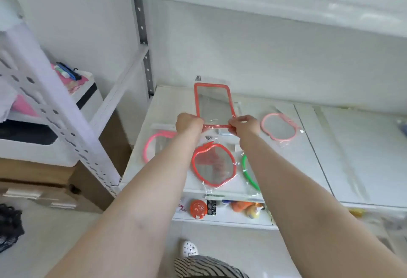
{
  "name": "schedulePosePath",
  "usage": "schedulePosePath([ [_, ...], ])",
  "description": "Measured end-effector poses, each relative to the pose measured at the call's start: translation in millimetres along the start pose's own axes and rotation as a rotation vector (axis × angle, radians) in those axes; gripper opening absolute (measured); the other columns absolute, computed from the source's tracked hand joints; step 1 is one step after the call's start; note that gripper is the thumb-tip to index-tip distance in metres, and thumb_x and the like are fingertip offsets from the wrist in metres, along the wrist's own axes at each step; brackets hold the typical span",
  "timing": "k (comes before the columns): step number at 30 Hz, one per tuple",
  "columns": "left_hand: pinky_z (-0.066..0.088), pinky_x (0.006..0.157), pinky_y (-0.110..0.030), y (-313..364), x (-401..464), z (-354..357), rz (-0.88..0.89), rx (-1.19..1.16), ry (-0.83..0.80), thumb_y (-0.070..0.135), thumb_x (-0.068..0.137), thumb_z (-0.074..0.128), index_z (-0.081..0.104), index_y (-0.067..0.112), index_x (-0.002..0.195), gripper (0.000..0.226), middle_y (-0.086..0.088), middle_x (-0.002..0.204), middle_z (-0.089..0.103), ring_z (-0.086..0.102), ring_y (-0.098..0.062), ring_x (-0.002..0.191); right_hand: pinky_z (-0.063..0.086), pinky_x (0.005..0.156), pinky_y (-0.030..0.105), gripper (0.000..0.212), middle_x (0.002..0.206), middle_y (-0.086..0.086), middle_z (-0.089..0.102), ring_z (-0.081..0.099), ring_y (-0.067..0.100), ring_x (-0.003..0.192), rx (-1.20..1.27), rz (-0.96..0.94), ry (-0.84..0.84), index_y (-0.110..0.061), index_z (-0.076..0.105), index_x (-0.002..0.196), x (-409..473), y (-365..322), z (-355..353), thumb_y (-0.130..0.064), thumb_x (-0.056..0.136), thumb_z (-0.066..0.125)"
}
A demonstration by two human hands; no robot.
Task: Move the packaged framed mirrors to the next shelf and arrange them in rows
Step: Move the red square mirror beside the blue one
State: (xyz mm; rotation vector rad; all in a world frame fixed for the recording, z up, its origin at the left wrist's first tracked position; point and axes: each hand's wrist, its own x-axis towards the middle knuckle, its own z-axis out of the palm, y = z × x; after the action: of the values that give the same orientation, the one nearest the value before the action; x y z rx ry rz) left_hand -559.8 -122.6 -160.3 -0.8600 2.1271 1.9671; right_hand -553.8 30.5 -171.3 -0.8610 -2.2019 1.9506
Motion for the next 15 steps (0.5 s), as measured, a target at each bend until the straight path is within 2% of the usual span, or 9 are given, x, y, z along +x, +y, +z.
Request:
schedulePosePath([
  [1,0.061,0.070,-0.036,-6,-13,6,0.002,0.014,-0.032,-0.004,0.075,0.064,0.057,0.011,0.058,0.024,-0.015,0.065,0.064,0.070,-0.031,0.071,0.053,0.048,0.020,0.021,0.060,0.008,0.061,0.057,0.008,0.035,0.021,0.019,0.042,-0.011,0.052,0.076,-10,7,-15,-0.002,0.082,0.070],
  [4,0.061,0.068,-0.036,-36,-54,28,-0.018,-0.054,-0.206,-0.006,0.080,0.066,0.060,0.004,0.074,0.013,-0.014,0.071,0.063,0.066,-0.029,0.064,0.058,0.066,0.030,0.018,0.063,0.008,0.064,0.062,0.015,0.048,0.072,0.093,0.164,-0.010,0.055,0.077,-40,35,-65,-0.001,0.081,0.070],
  [6,0.059,0.063,-0.031,-56,-82,46,0.016,-0.013,-0.267,-0.001,0.082,0.068,0.062,0.006,0.081,0.009,-0.012,0.073,0.065,0.063,-0.024,0.058,0.057,0.064,0.028,0.016,0.062,0.007,0.063,0.061,0.015,0.049,0.102,0.124,0.259,-0.009,0.056,0.079,-62,51,-98,-0.002,0.081,0.071],
  [7,0.057,0.056,-0.026,-64,-96,55,0.044,0.023,-0.281,0.002,0.083,0.069,0.061,0.008,0.083,0.010,-0.012,0.079,0.067,0.062,-0.020,0.056,0.057,0.061,0.027,0.015,0.060,0.007,0.063,0.060,0.014,0.048,0.105,0.132,0.315,-0.009,0.057,0.079,-72,59,-113,-0.003,0.081,0.071],
  [9,0.056,0.048,-0.021,-77,-126,76,0.087,0.029,-0.318,0.005,0.082,0.070,0.060,0.009,0.097,0.019,-0.011,0.098,0.068,0.065,-0.020,0.061,0.057,0.062,0.029,0.013,0.062,0.009,0.064,0.060,0.014,0.047,0.122,0.138,0.409,-0.009,0.059,0.078,-91,72,-146,-0.006,0.082,0.071],
  [11,0.060,0.059,-0.023,-87,-154,96,0.140,0.063,-0.379,0.006,0.082,0.071,0.057,0.008,0.115,0.036,-0.006,0.115,0.064,0.069,-0.022,0.075,0.058,0.068,0.031,0.008,0.064,0.010,0.066,0.061,0.015,0.050,0.145,0.155,0.474,-0.007,0.062,0.085,-108,83,-179,-0.007,0.083,0.070],
  [13,0.052,0.051,-0.009,-95,-183,113,0.175,0.092,-0.459,0.004,0.086,0.067,0.055,0.008,0.123,0.040,-0.001,0.119,0.060,0.065,-0.015,0.073,0.055,0.059,0.024,0.013,0.064,0.008,0.065,0.061,0.014,0.052,0.183,0.173,0.525,-0.006,0.062,0.097,-123,90,-213,-0.007,0.086,0.067],
  [15,0.048,0.044,-0.006,-102,-208,134,0.170,0.091,-0.553,0.002,0.088,0.064,0.054,0.009,0.129,0.043,-0.003,0.120,0.060,0.063,-0.011,0.065,0.052,0.051,0.019,0.019,0.067,0.008,0.064,0.060,0.014,0.051,0.234,0.173,0.573,-0.006,0.058,0.105,-137,94,-246,-0.005,0.087,0.065],
])
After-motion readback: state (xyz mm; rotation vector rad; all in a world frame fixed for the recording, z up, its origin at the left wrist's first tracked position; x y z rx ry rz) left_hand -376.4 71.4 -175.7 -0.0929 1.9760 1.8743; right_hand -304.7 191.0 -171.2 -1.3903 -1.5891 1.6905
